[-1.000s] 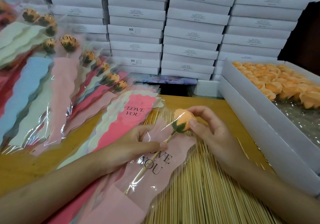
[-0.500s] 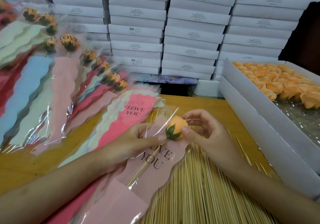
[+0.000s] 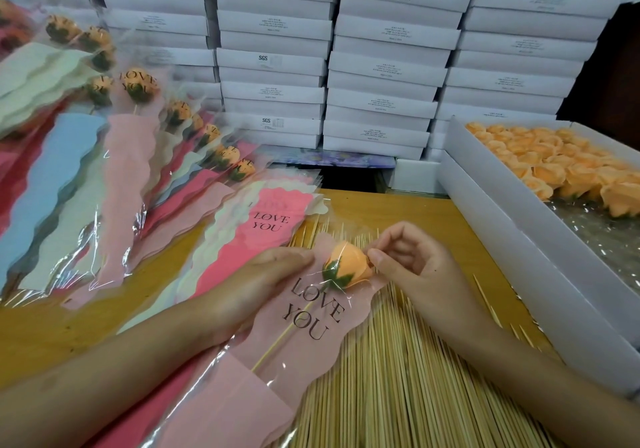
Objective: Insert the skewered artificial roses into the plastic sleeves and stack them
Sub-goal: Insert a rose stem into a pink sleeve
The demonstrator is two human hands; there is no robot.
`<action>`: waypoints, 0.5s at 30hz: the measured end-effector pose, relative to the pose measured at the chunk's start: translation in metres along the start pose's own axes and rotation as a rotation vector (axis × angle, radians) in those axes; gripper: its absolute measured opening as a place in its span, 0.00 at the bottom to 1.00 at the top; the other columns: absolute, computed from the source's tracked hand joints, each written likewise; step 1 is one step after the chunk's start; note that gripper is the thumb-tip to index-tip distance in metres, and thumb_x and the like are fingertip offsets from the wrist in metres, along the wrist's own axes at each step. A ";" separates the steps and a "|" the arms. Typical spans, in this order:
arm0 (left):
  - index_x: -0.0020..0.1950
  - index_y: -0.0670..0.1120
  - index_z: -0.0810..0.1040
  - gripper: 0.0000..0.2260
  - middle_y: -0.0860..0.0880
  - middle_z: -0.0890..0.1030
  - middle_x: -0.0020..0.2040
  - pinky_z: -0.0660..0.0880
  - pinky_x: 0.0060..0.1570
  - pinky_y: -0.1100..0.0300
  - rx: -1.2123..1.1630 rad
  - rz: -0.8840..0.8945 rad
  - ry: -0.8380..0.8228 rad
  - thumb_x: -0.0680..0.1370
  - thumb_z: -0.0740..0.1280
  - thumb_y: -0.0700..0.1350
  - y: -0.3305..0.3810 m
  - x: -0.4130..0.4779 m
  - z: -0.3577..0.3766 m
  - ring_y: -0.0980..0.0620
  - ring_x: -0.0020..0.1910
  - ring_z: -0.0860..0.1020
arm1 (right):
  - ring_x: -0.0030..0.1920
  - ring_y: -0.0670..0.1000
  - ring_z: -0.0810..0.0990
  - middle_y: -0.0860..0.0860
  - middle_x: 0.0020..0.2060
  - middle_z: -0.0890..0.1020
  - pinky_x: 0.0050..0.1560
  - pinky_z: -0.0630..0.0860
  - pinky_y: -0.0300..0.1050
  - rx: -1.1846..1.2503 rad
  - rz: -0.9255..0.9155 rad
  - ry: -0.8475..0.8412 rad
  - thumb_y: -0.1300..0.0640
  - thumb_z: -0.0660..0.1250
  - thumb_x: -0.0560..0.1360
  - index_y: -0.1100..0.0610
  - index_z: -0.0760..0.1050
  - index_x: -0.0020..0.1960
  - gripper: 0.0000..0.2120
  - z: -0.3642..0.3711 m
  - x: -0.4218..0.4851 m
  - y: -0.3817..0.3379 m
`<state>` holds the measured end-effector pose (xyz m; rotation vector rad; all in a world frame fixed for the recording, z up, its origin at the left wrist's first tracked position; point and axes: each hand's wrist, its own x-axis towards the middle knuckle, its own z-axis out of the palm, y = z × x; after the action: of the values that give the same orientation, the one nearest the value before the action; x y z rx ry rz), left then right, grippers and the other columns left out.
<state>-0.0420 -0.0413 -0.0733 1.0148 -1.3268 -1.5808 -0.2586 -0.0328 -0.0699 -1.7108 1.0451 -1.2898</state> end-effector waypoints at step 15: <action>0.41 0.46 0.86 0.08 0.45 0.85 0.39 0.79 0.39 0.65 0.021 0.048 -0.133 0.75 0.69 0.47 -0.003 0.003 -0.004 0.53 0.36 0.83 | 0.44 0.49 0.85 0.54 0.42 0.87 0.45 0.76 0.34 0.111 0.053 -0.119 0.61 0.59 0.81 0.60 0.68 0.48 0.03 0.002 -0.002 -0.006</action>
<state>-0.0399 -0.0453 -0.0772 0.8967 -1.4495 -1.6240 -0.2562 -0.0286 -0.0660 -1.6441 0.9266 -1.1763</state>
